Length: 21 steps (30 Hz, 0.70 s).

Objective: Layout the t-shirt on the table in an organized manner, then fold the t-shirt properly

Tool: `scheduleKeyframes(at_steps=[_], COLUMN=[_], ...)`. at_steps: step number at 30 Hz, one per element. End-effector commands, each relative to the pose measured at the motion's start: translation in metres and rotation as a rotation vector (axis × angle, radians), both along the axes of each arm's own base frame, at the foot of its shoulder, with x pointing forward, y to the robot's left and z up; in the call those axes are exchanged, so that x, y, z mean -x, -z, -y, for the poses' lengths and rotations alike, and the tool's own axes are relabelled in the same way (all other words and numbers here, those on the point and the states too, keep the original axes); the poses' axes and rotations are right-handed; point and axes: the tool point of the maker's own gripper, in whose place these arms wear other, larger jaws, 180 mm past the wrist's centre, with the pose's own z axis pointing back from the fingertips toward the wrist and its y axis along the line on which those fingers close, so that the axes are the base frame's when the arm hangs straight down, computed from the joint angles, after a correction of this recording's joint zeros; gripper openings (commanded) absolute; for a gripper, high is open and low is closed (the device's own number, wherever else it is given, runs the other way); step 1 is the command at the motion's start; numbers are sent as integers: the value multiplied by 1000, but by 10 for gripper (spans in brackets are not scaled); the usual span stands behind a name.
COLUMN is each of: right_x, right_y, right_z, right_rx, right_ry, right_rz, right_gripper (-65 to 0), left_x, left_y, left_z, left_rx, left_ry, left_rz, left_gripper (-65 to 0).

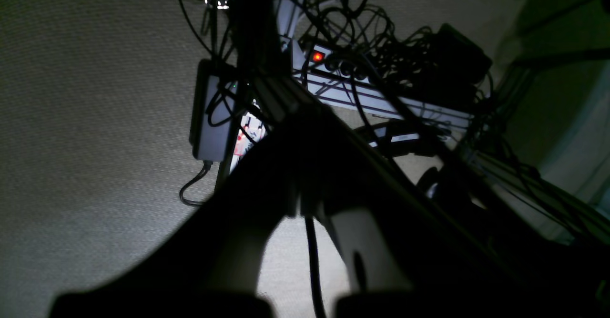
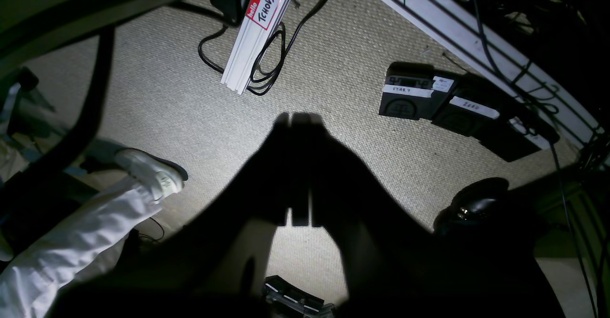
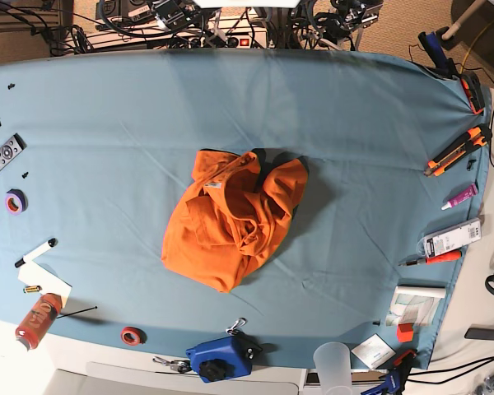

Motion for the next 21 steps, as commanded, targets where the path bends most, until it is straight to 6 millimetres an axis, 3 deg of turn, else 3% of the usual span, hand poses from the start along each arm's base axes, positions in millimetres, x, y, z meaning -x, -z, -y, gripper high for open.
scheduleKeyframes(at_steps=[1,21], right_x=[1,1], right_y=[-1,-1], right_z=[0,0], right_rx=[-5,-4], right_ry=[0,-1], right_rz=[-5,-6], right_gripper=[-650,-650], left_x=[-2,14], left_y=[-1,-1], left_z=[1,-3], left_rx=[7,-5], left_ry=[-3,4], left_rz=[13,2], left_gripper=[-650,-650])
